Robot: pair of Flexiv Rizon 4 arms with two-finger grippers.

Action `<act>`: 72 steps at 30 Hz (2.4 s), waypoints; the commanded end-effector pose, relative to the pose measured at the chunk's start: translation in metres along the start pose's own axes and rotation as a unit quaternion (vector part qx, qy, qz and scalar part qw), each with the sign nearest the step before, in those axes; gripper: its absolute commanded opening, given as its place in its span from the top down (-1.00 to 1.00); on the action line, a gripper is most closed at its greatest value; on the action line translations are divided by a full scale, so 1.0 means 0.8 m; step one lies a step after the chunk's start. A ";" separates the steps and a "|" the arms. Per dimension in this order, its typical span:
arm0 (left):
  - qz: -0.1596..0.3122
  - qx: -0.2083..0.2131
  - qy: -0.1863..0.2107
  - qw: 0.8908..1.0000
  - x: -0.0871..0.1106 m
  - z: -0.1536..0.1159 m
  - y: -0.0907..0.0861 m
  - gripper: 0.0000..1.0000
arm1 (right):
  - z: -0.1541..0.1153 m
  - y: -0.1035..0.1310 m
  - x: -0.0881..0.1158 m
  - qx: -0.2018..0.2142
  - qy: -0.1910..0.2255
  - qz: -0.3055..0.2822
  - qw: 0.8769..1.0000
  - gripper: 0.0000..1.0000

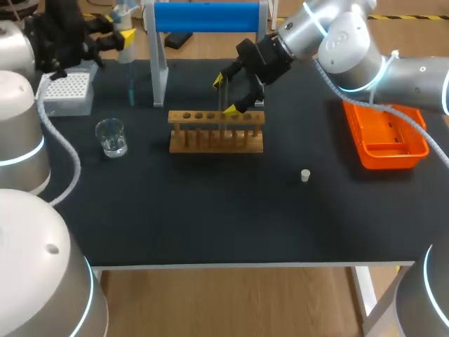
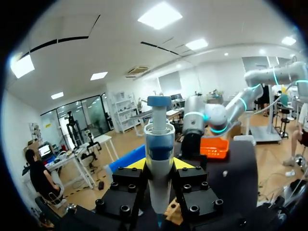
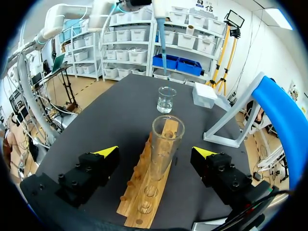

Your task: Invert the test tube, pick up the pipette, mount the tip to pipette, aspirate from beaker and dispense into the tube, eject the tip, return the pipette, and cap with the stopper.

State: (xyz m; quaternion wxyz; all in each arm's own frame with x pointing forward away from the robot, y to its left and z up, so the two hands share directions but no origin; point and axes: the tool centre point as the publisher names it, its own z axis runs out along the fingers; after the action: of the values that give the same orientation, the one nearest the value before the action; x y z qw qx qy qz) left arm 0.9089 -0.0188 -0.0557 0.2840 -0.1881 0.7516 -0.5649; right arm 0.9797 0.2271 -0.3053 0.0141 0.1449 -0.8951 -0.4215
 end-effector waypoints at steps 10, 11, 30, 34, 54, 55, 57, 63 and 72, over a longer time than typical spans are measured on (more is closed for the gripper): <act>0.000 0.001 0.100 0.995 0.062 0.100 -0.082 1.00 | -0.002 0.000 0.000 0.001 0.001 0.000 1.000 -1.00; 0.001 0.003 0.107 0.994 0.066 0.103 -0.085 1.00 | -0.002 0.000 0.000 0.001 0.001 0.000 1.000 -1.00; 0.001 0.003 0.107 0.994 0.066 0.103 -0.085 1.00 | -0.002 0.000 0.000 0.001 0.001 0.000 1.000 -1.00; 0.001 0.003 0.107 0.994 0.066 0.103 -0.085 1.00 | -0.002 0.000 0.000 0.001 0.001 0.000 1.000 -1.00; -0.021 -0.006 0.134 0.991 0.084 0.144 -0.111 1.00 | -0.002 0.000 0.000 0.001 0.001 0.000 1.000 -1.00; -0.021 -0.005 0.135 0.991 0.085 0.147 -0.113 1.00 | -0.002 0.000 0.000 0.001 0.001 0.000 1.000 -1.00; -0.020 -0.002 0.139 0.990 0.086 0.153 -0.117 1.00 | -0.002 0.000 0.000 0.001 0.001 0.000 1.000 -1.00; -0.018 0.000 0.149 0.989 0.085 0.172 -0.125 1.00 | -0.002 0.000 0.000 0.001 0.001 0.000 1.000 -1.00; -0.021 0.002 0.158 0.987 0.083 0.188 -0.127 1.00 | -0.002 0.000 0.000 0.001 0.001 0.000 1.000 -1.00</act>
State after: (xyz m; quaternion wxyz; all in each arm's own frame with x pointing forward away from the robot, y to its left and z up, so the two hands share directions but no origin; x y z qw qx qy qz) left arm 0.9457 -0.1978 -0.0032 0.1520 -0.1136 0.7815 -0.5943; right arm 0.9796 0.2270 -0.3052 0.0140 0.1449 -0.8951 -0.4215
